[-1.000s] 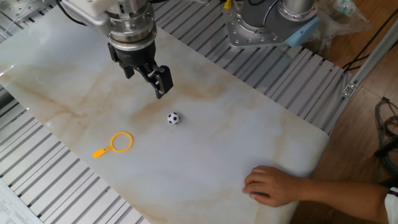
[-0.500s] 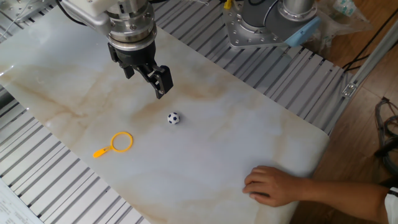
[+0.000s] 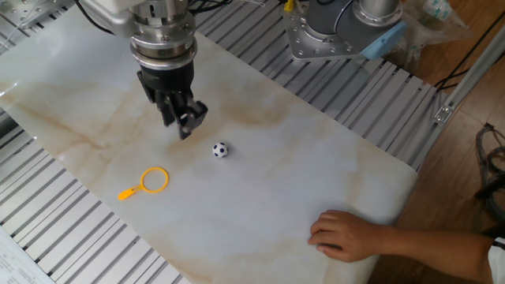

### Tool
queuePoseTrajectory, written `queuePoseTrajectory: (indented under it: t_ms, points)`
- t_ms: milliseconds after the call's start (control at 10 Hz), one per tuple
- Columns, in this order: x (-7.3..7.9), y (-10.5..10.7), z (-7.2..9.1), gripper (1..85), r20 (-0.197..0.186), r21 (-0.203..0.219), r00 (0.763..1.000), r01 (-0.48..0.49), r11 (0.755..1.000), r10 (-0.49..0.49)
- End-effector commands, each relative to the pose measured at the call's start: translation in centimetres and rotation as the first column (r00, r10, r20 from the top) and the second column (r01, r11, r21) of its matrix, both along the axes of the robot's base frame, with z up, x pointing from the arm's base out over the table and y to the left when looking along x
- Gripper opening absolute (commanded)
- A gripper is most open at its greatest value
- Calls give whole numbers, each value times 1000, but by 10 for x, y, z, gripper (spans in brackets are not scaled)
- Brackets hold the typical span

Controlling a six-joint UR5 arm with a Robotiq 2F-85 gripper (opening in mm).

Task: Attach the bubble ring to the ball

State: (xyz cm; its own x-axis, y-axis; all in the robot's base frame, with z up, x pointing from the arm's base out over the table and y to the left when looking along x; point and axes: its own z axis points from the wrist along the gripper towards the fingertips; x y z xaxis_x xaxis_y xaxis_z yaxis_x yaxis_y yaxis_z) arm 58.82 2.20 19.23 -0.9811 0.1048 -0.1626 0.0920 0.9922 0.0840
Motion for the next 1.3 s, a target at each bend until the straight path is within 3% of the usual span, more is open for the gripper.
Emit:
queuePoseTrajectory:
  t_ms: [0, 200, 400, 600, 900, 1000, 1200]
  points:
    - [10, 4, 1, 13, 43, 22, 999, 14, 1000, -15]
    - [4, -10, -9, 13, 54, -3, 998, -36, 999, 36]
    - [-4, -11, -16, 13, 40, 13, 998, -58, 998, 58]
    - [-6, -1, -23, 13, 62, 72, 997, -51, 996, 47]
    - [-9, -1, -22, 13, 58, 99, 996, -76, 992, 70]
    - [-9, -2, -23, 13, 62, 97, 995, -80, 992, 74]
    - [-11, -12, -16, 13, 36, 51, 996, -88, 995, 86]
